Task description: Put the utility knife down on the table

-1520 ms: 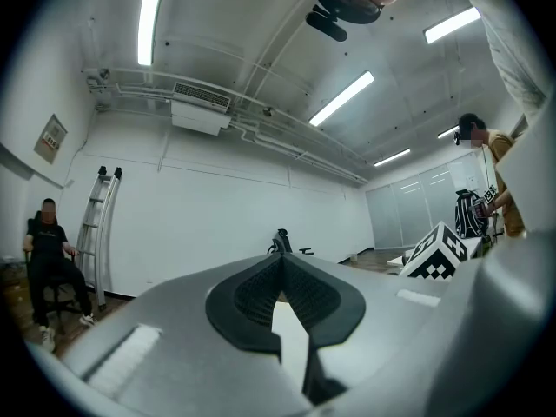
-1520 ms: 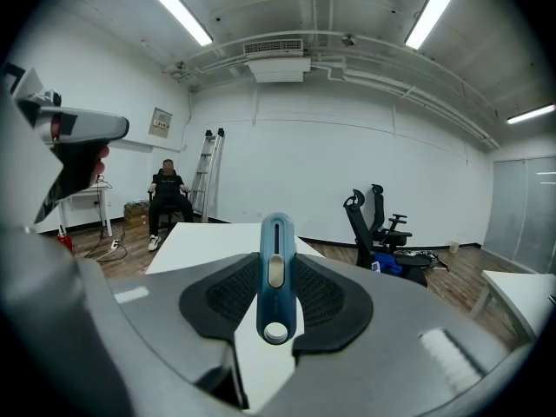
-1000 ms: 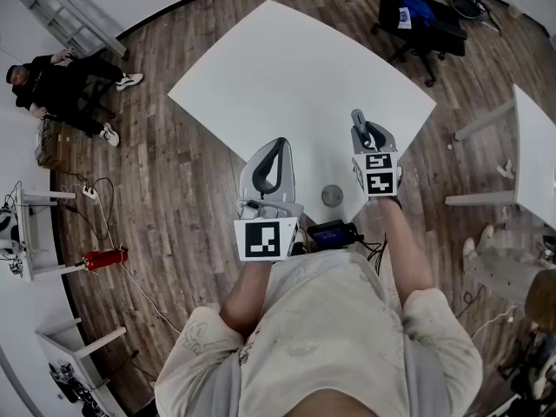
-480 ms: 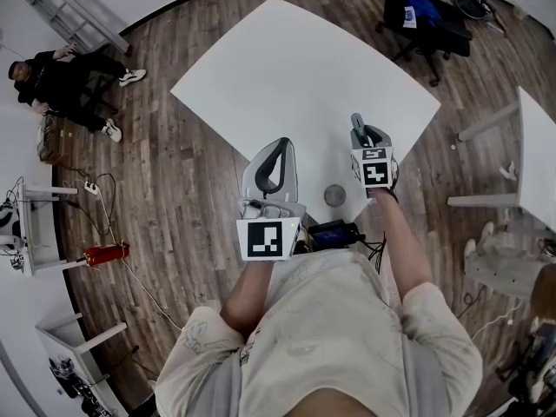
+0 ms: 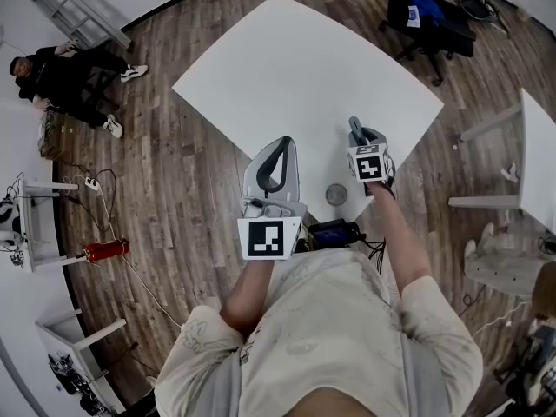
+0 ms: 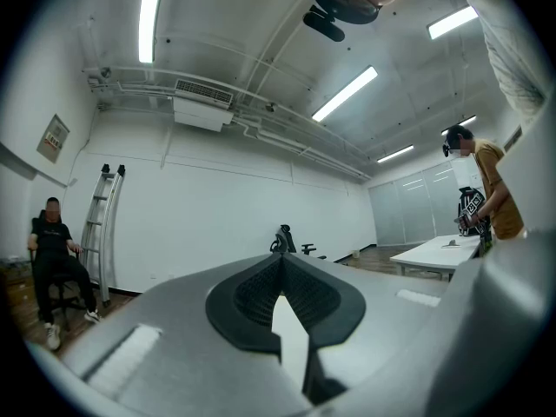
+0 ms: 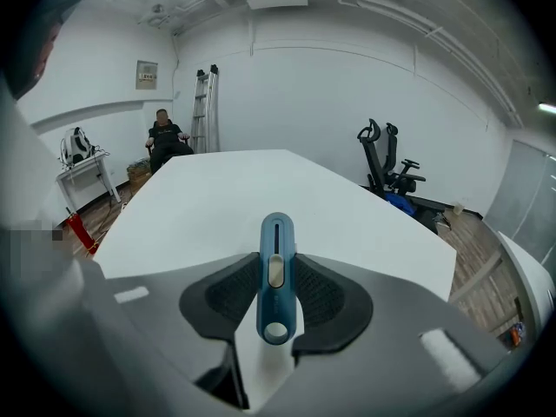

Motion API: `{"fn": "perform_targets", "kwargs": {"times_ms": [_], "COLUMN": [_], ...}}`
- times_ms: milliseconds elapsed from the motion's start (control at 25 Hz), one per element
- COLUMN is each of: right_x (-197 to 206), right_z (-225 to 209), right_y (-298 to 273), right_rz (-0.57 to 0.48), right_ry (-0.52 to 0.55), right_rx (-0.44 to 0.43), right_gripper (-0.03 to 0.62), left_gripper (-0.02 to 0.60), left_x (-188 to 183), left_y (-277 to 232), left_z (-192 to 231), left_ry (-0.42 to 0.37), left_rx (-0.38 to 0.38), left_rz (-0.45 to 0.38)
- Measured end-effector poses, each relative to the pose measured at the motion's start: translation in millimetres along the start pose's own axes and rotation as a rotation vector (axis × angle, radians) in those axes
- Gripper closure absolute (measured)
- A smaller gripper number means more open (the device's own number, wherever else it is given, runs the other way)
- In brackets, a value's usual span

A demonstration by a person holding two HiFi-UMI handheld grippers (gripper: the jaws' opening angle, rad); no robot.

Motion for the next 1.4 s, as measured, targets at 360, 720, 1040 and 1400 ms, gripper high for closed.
{"fn": "perform_targets", "kwargs": {"times_ms": [360,720,1040,1400], "right_x": [8.6,-3.4,-1.8,-3.1], "right_z": [-1.1,-3.3,-6.5,-7.8], "right_y": [-14.9,-18.4,-24.9,-25.7], "right_rz": [0.058,0.083,0.115,0.11], "right_ry": [0.018,0.024,0.019,0.015], "right_rx": [-0.001,-0.006,-0.018,-0.018], "right_gripper": [0.462,0.461,0.461,0.461], "left_gripper": [0.563,0.563,0.563,0.563], "left_x": [3.9,-5.5,-7.6,-7.1], "left_y": [2.9,0.3,0.1,-1.5], "left_z": [0.7,4.2,2.5,2.3], "left_ry": [0.001,0.012,0.008,0.019], "left_rx": [-0.003,-0.005,-0.008,-0.006], "left_rz": [0.001,0.009,0.013,0.009]}}
Point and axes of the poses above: the fingertips, and each gripper's own axes: y backward along the fingers, z to its left, x out of its underside, the point moved 10 cm from there along y, backward along the fingers, and after that the axes turned 7 degrees about -x, right-handed, at the moved point
